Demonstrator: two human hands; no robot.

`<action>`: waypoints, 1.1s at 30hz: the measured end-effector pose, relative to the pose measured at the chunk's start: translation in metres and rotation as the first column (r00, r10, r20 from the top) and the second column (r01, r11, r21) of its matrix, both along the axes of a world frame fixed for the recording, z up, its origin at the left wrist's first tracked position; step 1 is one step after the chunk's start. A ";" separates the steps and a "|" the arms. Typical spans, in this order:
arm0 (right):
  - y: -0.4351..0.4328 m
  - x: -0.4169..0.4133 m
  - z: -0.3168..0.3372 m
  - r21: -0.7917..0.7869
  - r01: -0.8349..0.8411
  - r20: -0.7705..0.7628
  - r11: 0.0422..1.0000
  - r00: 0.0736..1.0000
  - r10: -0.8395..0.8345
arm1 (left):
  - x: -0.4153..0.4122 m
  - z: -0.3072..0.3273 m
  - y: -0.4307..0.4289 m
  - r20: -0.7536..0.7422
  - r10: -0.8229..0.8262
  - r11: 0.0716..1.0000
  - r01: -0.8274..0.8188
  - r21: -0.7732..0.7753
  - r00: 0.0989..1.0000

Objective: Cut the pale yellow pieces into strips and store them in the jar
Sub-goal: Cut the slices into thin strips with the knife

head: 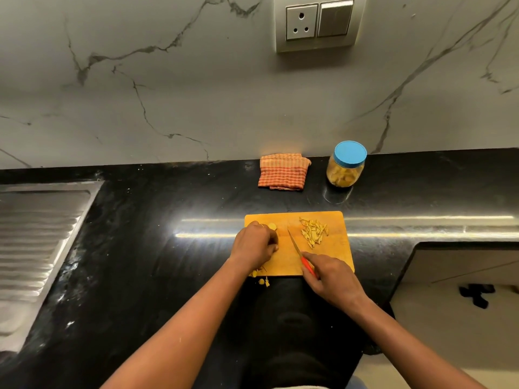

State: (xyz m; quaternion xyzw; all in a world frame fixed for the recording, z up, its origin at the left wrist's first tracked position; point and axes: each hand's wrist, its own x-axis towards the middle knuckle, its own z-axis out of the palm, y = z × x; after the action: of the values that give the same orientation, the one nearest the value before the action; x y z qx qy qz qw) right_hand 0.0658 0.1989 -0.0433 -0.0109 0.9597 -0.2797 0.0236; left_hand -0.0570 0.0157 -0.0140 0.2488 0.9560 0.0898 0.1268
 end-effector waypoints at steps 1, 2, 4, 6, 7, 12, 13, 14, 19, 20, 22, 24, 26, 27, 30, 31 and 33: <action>0.000 0.000 0.000 0.000 0.001 0.002 1.000 1.000 -0.001 | 0.002 -0.001 0.002 -0.014 -0.002 1.000 0.002 -0.011 1.000; 0.000 -0.001 0.000 -0.002 0.003 0.002 1.000 1.000 -0.003 | 0.003 -0.002 0.004 -0.042 -0.001 1.000 0.000 -0.027 0.999; 0.001 -0.001 0.001 -0.003 0.010 0.000 1.000 1.000 -0.010 | 0.006 -0.005 0.006 -0.102 0.042 0.997 -0.048 -0.062 0.994; 0.002 -0.002 0.000 -0.003 0.016 -0.008 1.000 1.000 -0.016 | 0.011 -0.006 0.008 -0.114 0.081 0.992 -0.092 -0.089 0.990; 0.002 -0.002 0.000 -0.002 0.015 -0.012 1.000 1.000 -0.015 | 0.014 -0.006 0.009 -0.117 0.080 0.990 -0.092 -0.104 0.990; 0.001 -0.002 -0.001 -0.001 0.012 -0.034 1.000 0.999 -0.012 | 0.030 -0.003 0.020 -0.123 0.054 0.987 -0.072 -0.145 0.991; 0.001 -0.003 0.000 0.001 0.013 -0.037 1.000 0.999 -0.012 | 0.032 -0.006 0.022 -0.138 0.058 0.988 -0.077 -0.133 0.989; 0.001 -0.003 0.000 0.003 0.012 -0.041 1.000 0.999 -0.012 | 0.033 -0.010 0.025 -0.154 0.053 0.991 -0.071 -0.114 0.987; 0.004 -0.003 0.004 0.014 0.021 -0.048 1.000 0.999 -0.020 | 0.038 -0.018 0.033 -0.192 0.075 0.997 -0.068 0.039 0.979; 0.004 -0.003 0.004 0.015 0.025 -0.046 1.000 0.999 -0.024 | 0.038 -0.019 0.033 -0.184 0.082 0.995 -0.072 0.064 0.979; 0.004 0.000 0.005 0.015 0.031 -0.032 0.999 0.999 -0.030 | 0.038 -0.021 0.031 -0.189 0.093 0.992 -0.075 0.098 0.978; 0.002 0.002 0.005 0.023 0.037 -0.019 0.999 0.999 -0.037 | 0.040 -0.023 0.029 -0.209 0.104 0.990 -0.080 0.120 0.972; -0.002 0.004 0.004 0.028 0.056 -0.013 0.998 0.998 -0.055 | 0.043 -0.028 0.028 -0.232 0.116 0.986 -0.084 0.143 0.966; -0.004 0.005 0.004 0.027 0.064 -0.009 0.998 0.998 -0.064 | 0.044 -0.030 0.027 -0.247 0.122 0.984 -0.085 0.155 0.961; -0.008 0.006 0.003 0.004 0.059 0.013 0.998 0.998 -0.059 | 0.045 -0.035 0.026 -0.236 0.164 0.973 -0.118 0.198 0.958; -0.009 0.006 0.003 -0.005 0.053 0.018 0.999 0.998 -0.053 | 0.044 -0.035 0.026 -0.214 0.188 0.966 -0.141 0.216 0.959; -0.009 0.006 0.003 -0.024 0.041 0.025 0.999 0.999 -0.040 | 0.042 -0.033 0.026 -0.150 0.231 0.952 -0.192 0.239 0.961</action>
State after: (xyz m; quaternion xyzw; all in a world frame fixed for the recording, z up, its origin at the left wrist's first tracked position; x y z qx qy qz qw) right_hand 0.0723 0.1896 -0.0401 0.0114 0.9559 -0.2921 0.0294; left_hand -0.0146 0.0413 -0.0468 0.1642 0.9686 0.1869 0.0030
